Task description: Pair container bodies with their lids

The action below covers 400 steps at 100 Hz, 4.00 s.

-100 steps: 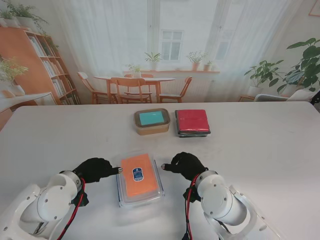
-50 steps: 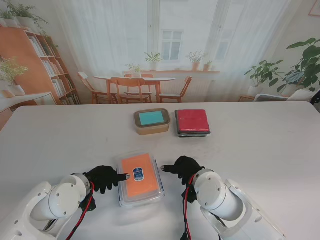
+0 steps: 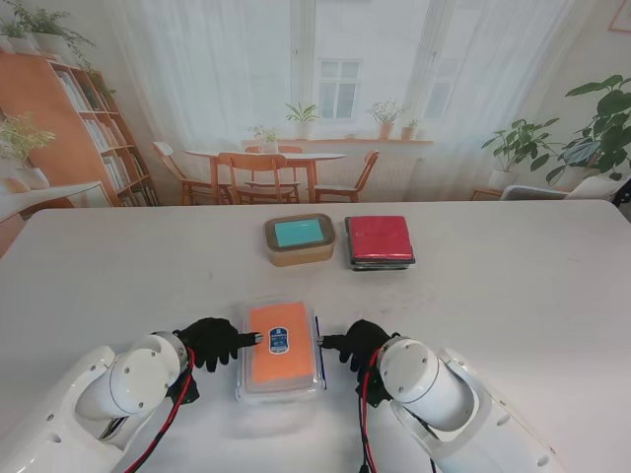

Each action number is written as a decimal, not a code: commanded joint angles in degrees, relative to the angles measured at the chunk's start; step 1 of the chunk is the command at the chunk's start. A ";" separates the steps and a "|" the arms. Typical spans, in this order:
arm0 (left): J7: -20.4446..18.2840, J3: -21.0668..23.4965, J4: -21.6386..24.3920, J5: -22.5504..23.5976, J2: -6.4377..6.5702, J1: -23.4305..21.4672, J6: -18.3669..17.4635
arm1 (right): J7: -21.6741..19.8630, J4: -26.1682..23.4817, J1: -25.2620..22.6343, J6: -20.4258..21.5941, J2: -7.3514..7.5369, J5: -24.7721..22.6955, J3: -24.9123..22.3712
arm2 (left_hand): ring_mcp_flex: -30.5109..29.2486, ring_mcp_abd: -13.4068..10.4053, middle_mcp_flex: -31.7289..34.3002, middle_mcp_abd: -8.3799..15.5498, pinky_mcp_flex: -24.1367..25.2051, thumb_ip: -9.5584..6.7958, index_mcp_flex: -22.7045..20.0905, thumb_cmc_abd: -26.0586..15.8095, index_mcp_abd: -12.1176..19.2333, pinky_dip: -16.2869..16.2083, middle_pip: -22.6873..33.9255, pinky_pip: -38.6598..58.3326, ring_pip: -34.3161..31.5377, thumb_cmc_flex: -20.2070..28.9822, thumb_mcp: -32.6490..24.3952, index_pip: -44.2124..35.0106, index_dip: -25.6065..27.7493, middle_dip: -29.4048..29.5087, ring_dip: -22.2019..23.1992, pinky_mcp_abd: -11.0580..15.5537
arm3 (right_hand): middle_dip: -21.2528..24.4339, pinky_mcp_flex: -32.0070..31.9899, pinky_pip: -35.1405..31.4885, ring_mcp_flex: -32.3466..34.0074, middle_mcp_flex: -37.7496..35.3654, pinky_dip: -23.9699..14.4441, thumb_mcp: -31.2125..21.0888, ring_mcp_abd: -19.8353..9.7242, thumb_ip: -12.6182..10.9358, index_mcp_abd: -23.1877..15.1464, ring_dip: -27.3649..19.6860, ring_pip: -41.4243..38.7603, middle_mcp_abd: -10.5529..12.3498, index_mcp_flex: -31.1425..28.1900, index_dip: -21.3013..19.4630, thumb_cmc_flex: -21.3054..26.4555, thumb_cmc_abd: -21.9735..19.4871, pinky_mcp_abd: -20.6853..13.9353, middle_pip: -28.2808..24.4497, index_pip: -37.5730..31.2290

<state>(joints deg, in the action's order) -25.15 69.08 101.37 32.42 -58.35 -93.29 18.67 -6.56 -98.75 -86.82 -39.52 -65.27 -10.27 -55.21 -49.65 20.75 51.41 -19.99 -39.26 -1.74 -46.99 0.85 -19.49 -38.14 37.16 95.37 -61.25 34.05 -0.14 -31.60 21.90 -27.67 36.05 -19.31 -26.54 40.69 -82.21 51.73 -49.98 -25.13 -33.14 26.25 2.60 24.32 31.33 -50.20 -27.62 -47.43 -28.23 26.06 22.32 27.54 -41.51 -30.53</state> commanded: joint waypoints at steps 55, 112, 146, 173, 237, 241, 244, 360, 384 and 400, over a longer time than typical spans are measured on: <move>-0.43 -2.00 -1.50 -2.31 -0.42 1.81 -1.09 | 3.05 2.82 0.47 -3.06 -3.40 9.28 0.00 | -0.85 5.83 0.87 -2.26 -1.99 1.10 -0.40 0.02 -0.43 0.42 0.45 4.21 -1.33 -0.95 1.25 -0.51 -1.42 0.77 -1.30 5.56 | -2.06 0.01 -1.29 0.61 -0.20 0.26 2.15 4.62 -0.77 1.80 0.72 -1.29 -2.75 -0.71 -3.17 -4.52 -5.77 0.40 -1.52 -0.69; -0.74 -2.17 -1.02 -2.89 -0.39 2.19 -2.07 | 7.23 2.68 -0.68 -3.62 -5.91 17.05 -1.56 | -1.72 5.64 1.47 -2.27 -3.04 0.96 -0.70 0.68 -0.37 0.76 0.75 4.54 -1.67 -0.42 1.20 -1.10 -1.41 0.79 -1.59 5.77 | 0.39 -7.18 9.01 -8.67 14.38 3.56 0.44 6.69 -1.62 1.44 -2.45 8.39 -2.69 22.27 -13.99 -2.62 -1.77 7.12 0.59 -1.34; -1.61 -2.36 -1.07 -2.60 -0.19 2.62 -1.30 | 9.67 3.50 -0.43 -4.08 -7.06 18.04 -1.47 | -2.14 5.53 1.77 -2.17 -3.59 0.87 -0.98 1.09 -0.28 1.08 0.90 4.83 -1.91 0.14 1.12 -1.38 -1.43 0.79 -1.72 5.80 | -3.61 -2.75 6.05 -7.50 21.56 3.96 -0.44 2.53 -2.35 1.68 -0.92 3.03 -2.08 30.42 -8.87 3.46 2.56 2.02 -9.72 -3.13; -2.78 -3.38 -1.90 -1.69 0.07 4.29 -0.56 | 9.03 3.46 -0.23 -5.02 -6.71 16.41 -1.44 | -2.48 5.40 2.13 -1.99 -4.16 0.78 -1.16 1.41 0.03 1.38 1.01 5.15 -2.12 0.64 1.11 -1.68 -1.40 0.78 -1.79 6.00 | -8.45 3.09 -1.86 -3.72 19.08 2.04 2.37 -1.64 -3.03 0.96 2.23 -7.12 -0.51 28.78 -7.72 10.81 2.75 -5.23 -16.91 -7.64; -4.76 -6.98 -4.41 -0.81 0.50 8.50 0.59 | 5.13 4.55 1.05 -5.94 -4.45 9.39 -0.82 | -3.17 4.87 2.68 -1.52 -5.09 0.60 -1.48 2.20 0.49 2.21 1.25 5.77 -2.52 1.63 1.10 -2.41 -1.31 0.65 -1.92 6.74 | -17.91 14.74 -16.87 3.99 12.30 2.36 -0.34 -12.41 -4.38 -6.20 4.53 -24.55 6.33 24.19 -11.82 13.21 7.53 -22.33 -25.92 -17.74; -4.74 -6.94 -4.41 -0.77 0.49 8.52 0.57 | 4.93 4.60 1.13 -5.78 -4.30 8.94 -0.75 | -3.29 4.81 2.76 -1.43 -5.19 0.60 -1.51 2.24 0.55 2.26 1.30 5.81 -2.59 1.62 1.11 -2.45 -1.30 0.63 -1.91 6.75 | -18.33 14.19 -17.45 3.81 12.19 2.02 -0.55 -13.00 -4.19 -6.42 4.57 -25.08 6.62 24.07 -12.00 13.06 7.71 -22.72 -26.29 -17.96; -4.72 -6.90 -4.41 -0.74 0.48 8.53 0.53 | 4.85 4.63 1.17 -5.62 -4.23 8.67 -0.73 | -3.30 4.79 2.84 -1.44 -5.25 0.60 -1.55 2.28 0.59 2.30 1.34 5.84 -2.60 1.58 1.14 -2.51 -1.29 0.62 -1.92 6.77 | -18.58 13.68 -17.78 3.63 12.03 1.78 -0.65 -13.33 -4.09 -6.60 4.57 -25.33 6.83 23.94 -12.14 13.03 7.81 -22.84 -26.56 -18.14; -4.62 -7.53 -4.55 -2.17 0.35 9.77 0.83 | 10.50 0.80 -1.11 2.96 -3.81 -2.84 0.20 | -4.14 4.68 3.53 -1.40 -6.42 0.49 -1.98 2.49 0.74 3.56 1.67 6.54 -3.04 1.87 1.09 -3.34 -1.28 0.55 -2.17 6.97 | -15.75 24.53 -17.78 14.73 3.14 6.34 -15.12 -11.11 -0.07 -6.14 0.04 -22.90 4.03 12.79 -5.62 20.25 17.00 -22.12 -25.57 -16.71; -4.57 -8.10 -4.70 -3.17 0.29 10.23 1.10 | 10.23 0.93 -0.50 5.50 -3.09 -7.31 1.90 | -4.44 4.89 3.83 -1.52 -6.56 0.43 -2.29 2.42 0.63 3.69 1.86 6.62 -3.17 2.04 1.07 -3.61 -1.24 0.52 -2.19 6.84 | -13.31 25.08 -19.54 19.30 -1.46 3.61 -17.49 -10.06 2.69 -6.29 0.11 -20.46 3.14 9.31 0.78 22.05 20.38 -22.74 -23.54 -19.93; -4.44 -8.58 -4.85 -4.05 0.22 10.66 1.28 | 10.74 1.30 -0.10 6.71 -3.03 -8.97 2.79 | -4.70 5.02 4.14 -1.72 -6.78 0.36 -2.60 2.55 0.51 3.81 2.05 6.63 -3.31 2.25 1.04 -3.83 -1.21 0.49 -2.22 6.68 | -12.94 25.69 -22.37 22.63 -5.55 1.20 -17.48 -10.26 3.59 -6.67 0.01 -20.53 3.02 7.14 2.78 22.96 22.14 -24.82 -22.80 -23.77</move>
<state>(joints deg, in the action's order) -29.46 60.97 96.58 28.83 -57.71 -82.78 19.94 4.94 -97.61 -86.93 -33.53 -68.04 -18.99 -52.99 -52.81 20.34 54.14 -20.53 -42.69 -1.67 -48.47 2.64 -20.07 -34.96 37.42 97.19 -61.87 34.24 -0.12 -33.66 21.07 -27.18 34.10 -19.38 -39.93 65.76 -99.08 68.86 -51.78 -22.19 -44.55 13.24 7.21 25.24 31.35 -69.46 -19.38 -36.71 -25.58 40.80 41.37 14.37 -63.68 -45.61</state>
